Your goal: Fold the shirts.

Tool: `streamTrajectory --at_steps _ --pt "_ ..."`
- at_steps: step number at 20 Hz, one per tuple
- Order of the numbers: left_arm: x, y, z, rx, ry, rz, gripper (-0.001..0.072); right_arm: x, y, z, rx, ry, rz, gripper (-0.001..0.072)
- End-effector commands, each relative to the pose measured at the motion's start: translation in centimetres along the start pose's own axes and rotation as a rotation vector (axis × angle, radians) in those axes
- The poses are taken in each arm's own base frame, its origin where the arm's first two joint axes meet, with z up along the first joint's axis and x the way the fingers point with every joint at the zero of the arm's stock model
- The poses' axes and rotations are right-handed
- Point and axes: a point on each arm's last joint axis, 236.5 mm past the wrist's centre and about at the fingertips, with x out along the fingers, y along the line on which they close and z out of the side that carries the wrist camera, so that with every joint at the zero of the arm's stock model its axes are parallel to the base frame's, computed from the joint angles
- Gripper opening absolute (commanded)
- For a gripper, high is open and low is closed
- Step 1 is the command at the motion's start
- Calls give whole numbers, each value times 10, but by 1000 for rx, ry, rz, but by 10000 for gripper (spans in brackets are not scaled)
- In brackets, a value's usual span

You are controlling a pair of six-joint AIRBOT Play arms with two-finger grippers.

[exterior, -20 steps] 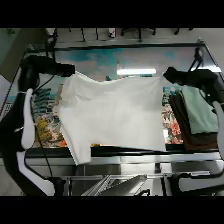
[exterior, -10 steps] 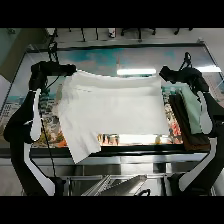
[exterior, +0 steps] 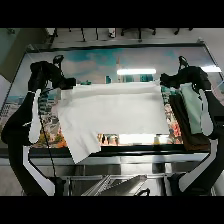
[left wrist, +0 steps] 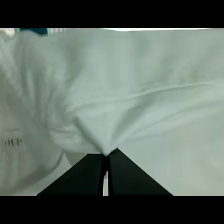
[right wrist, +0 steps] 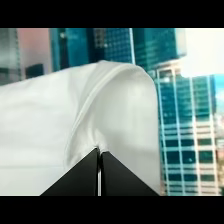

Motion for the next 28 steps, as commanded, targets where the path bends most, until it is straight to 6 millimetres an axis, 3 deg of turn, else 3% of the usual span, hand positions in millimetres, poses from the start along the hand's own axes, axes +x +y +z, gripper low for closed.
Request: streamTrajectory --at_steps 1,8,11,13,16,20,25,26,27,28 --pt "19 11 -57 -45 207 46 12 -2 -35 -17 -64 62 -239 15" --pt "39 18 -79 -59 318 51 12 -3 -44 -17 -69 60 -296 15" --pt "40 20 -69 -86 300 62 12 -1 -45 -18 -68 64 -297 15" --pt "37 32 -64 -79 284 114 12 4 -47 -23 -61 84 -298 14" --pt "39 36 -65 -76 291 129 12 17 -42 -37 -36 131 -268 15" --pt "39 36 -64 -76 286 131 12 21 -40 -40 -41 140 -267 15" --pt "44 22 -53 -47 237 116 13 25 -19 -45 7 150 -183 17" --pt "44 17 -53 -38 237 115 14 25 -15 -46 19 157 -167 50" --pt "40 16 -53 -37 242 114 127 22 -14 -46 20 160 -164 235" --pt "32 15 -51 -36 247 115 471 15 -14 -43 14 159 -169 430"
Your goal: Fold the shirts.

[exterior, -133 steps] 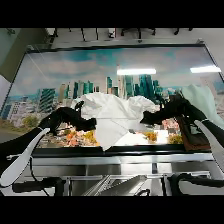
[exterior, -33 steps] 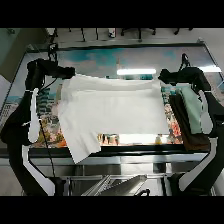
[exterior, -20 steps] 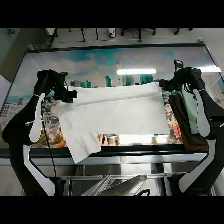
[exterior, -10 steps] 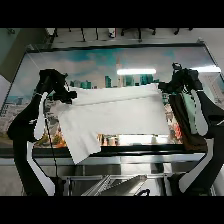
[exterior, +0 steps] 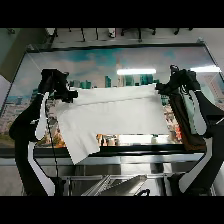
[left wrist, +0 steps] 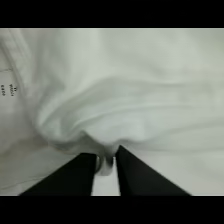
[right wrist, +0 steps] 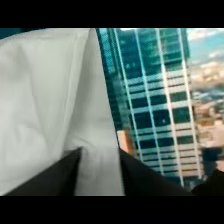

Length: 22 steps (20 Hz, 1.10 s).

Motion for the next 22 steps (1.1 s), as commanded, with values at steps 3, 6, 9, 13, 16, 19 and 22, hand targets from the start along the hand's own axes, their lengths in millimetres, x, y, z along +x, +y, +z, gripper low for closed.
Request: streamTrajectory --at_steps 3,6,9,13,16,19,22 --pt "-52 1 -3 -10 -9 -9 671 -50 4 5 2 -9 31 467" --pt "-105 25 -27 -61 -34 -8 670 -99 -13 -7 -24 20 9 463" --pt "-123 54 -93 -152 57 -5 671 -122 -46 -37 12 117 -31 458" --pt "-99 62 -191 -262 137 -34 670 -119 -67 -101 2 219 -26 344" --pt "-60 17 -246 -370 181 -273 670 -105 -65 -157 24 298 77 346" --pt "-27 -13 -289 -429 232 -419 670 -100 -47 -179 110 316 302 349" --pt "-7 -16 -317 -468 274 -428 669 -103 -56 -184 161 313 354 350"
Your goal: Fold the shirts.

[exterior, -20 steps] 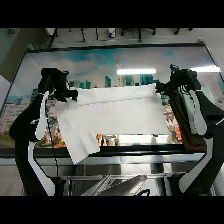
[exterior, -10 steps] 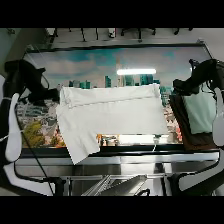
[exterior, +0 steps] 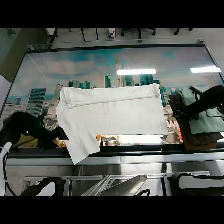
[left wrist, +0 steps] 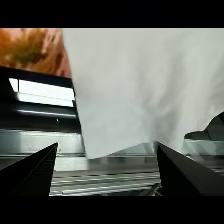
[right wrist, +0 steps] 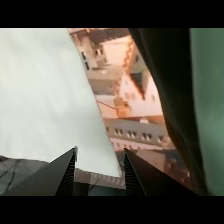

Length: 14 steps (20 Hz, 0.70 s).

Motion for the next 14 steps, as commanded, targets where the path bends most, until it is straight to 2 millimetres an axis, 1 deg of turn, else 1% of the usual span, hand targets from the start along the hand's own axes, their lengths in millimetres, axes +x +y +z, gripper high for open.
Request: streamTrajectory --at_steps 1,2,3,4,6,7,8,9,11,12,13,14 --pt "35 5 -20 -64 10 -75 670 1 1 -11 29 1 119 350" --pt "43 5 -18 -73 2 -81 669 2 0 -11 31 4 119 352" --pt "50 1 -17 -71 4 -101 669 4 0 -12 35 13 122 412" --pt "57 -1 -15 -69 11 -110 669 9 -1 -14 39 27 124 440" --pt "66 -4 -6 -55 23 -104 669 19 -3 -19 51 62 130 440" --pt "67 -7 -1 -47 30 -99 654 25 -4 -21 58 78 134 439" --pt "66 -9 5 -39 32 -94 512 30 -5 -23 61 95 136 440" --pt "65 -13 10 -29 30 -92 408 34 -6 -25 60 105 138 442" --pt "64 -20 22 -7 13 -88 408 44 -8 -24 70 108 134 446" --pt "65 -24 26 6 9 -85 232 51 -7 -25 70 115 135 447" --pt "66 -27 29 21 8 -78 111 57 -6 -26 66 130 133 447" --pt "66 -31 31 34 8 -75 112 64 -3 -29 59 152 132 446"
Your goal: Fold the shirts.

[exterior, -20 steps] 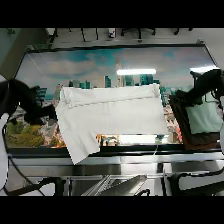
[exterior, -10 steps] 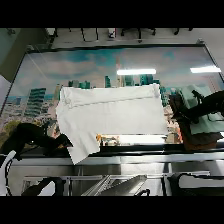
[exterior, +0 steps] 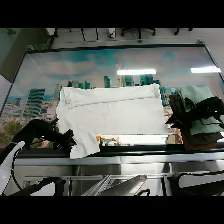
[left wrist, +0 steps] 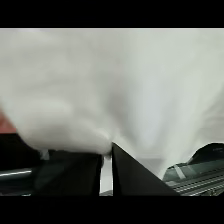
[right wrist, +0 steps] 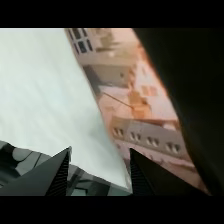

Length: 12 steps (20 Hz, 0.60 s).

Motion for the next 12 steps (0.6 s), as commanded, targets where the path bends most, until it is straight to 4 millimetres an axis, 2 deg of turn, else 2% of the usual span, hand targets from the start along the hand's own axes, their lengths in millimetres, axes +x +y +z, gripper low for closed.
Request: streamTrajectory --at_steps 1,2,3,4,5,6,7,8,10,12 --pt "2 -11 16 45 -19 16 111 23 2 -3 -8 50 -3 446" --pt "0 -15 19 54 -22 14 110 31 5 -4 -15 68 -6 446" --pt "-4 -18 21 61 -28 11 33 37 7 -5 -25 80 -11 442" --pt "-10 -22 24 75 -52 8 13 42 10 -6 -39 88 -18 396" --pt "-19 -27 27 92 -87 1 13 45 14 -7 -66 95 -14 228" --pt "-32 -29 30 117 -129 7 13 46 19 -7 -78 95 -11 121" --pt "-45 -30 28 134 -156 20 13 45 22 -7 -83 90 -7 53" --pt "-59 -29 21 149 -171 47 13 41 26 -7 -92 78 -7 17" --pt "-83 -17 -1 163 -178 138 12 26 30 -7 -109 44 -36 17" --pt "-101 -3 -24 168 -181 237 13 4 24 -9 -107 -5 -124 18"
